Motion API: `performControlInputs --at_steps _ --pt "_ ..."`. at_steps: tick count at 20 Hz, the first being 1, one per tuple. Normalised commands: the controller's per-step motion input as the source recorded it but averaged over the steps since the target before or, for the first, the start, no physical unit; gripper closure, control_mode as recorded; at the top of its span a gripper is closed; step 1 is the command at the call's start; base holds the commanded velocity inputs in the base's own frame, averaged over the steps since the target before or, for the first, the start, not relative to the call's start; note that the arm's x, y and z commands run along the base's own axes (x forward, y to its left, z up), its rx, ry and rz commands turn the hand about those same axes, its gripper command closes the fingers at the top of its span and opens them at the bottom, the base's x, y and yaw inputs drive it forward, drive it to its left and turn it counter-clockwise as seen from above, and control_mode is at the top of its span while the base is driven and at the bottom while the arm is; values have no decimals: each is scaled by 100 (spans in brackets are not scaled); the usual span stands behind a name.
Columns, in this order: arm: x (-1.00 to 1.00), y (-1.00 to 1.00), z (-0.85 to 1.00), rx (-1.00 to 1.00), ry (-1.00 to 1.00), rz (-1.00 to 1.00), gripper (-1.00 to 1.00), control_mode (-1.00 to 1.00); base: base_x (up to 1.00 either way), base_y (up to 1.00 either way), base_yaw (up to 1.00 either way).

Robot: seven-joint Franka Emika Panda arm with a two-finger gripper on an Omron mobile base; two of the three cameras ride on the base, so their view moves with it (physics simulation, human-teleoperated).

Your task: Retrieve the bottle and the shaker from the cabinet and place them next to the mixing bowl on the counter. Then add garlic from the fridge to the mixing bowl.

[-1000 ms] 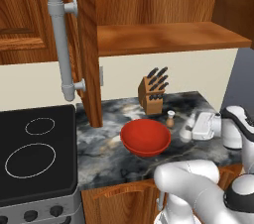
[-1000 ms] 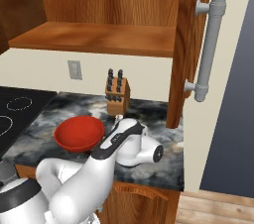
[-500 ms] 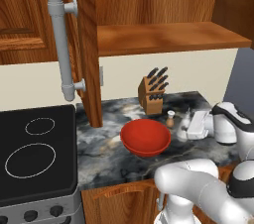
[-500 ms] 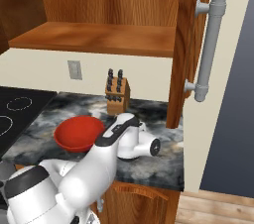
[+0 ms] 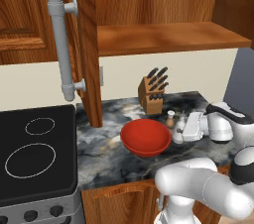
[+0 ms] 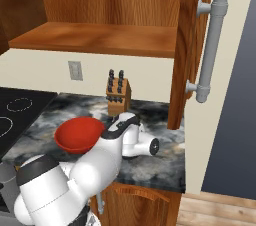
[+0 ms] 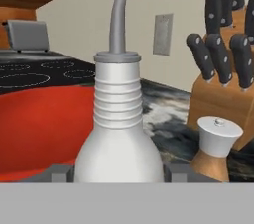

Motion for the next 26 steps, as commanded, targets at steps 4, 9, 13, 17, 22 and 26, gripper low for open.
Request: performControlInputs --at_steps 4,9,13,17,22,26 --pt "21 0 -21 -1 0 6 100 -100 0 0 0" --pt "14 0 -19 0 0 6 100 -100 0 0 0" --pt "-17 -1 -15 0 -3 2 -100 -100 0 0 0" --pt "-19 0 0 0 -9 0 -100 -100 0 0 0" --pt "-3 0 1 0 -2 0 -100 -100 0 0 0" --pt "0 0 9 0 1 0 -100 -100 0 0 0"
